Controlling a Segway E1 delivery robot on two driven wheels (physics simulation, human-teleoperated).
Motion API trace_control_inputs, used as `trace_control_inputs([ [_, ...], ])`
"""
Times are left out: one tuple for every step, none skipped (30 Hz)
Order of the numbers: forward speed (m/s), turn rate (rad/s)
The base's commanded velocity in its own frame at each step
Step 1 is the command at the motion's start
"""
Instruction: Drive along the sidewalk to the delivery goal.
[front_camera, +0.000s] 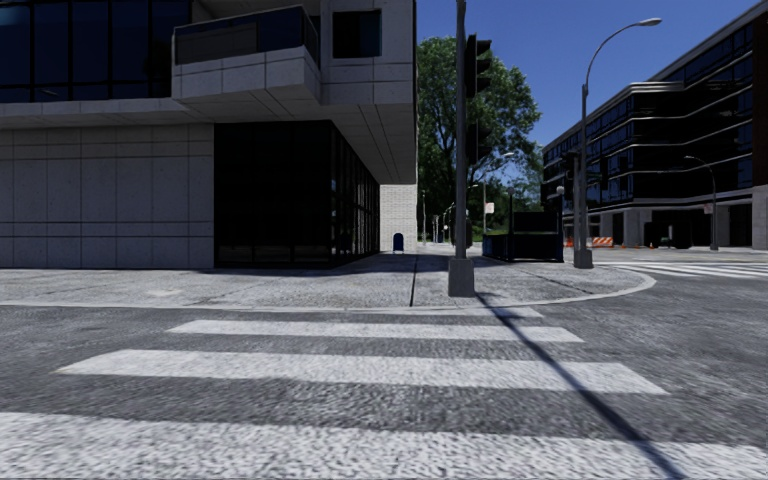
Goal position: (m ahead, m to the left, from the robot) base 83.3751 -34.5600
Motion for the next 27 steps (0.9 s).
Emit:
trace_control_inputs([
  [2.00, 0.00],
  [2.00, 0.00],
  [2.00, 0.00],
  [2.00, 0.00],
  [2.00, 0.00],
  [2.00, 0.00],
  [2.00, 0.00],
  [2.00, 0.00],
  [2.00, 0.00],
  [2.00, 0.00],
  [2.00, 0.00],
  [2.00, 0.00],
  [2.00, 0.00],
  [2.00, 0.00],
  [2.00, 0.00],
  [2.00, 0.00],
  [2.00, 0.00],
  [2.00, 0.00],
  [2.00, 0.00],
  [2.00, 0.00],
  [2.00, 0.00],
  [2.00, 0.00],
  [2.00, 0.00],
  [2.00, 0.00],
  [2.00, 0.00],
  [2.00, 0.00],
  [2.00, 0.00],
])
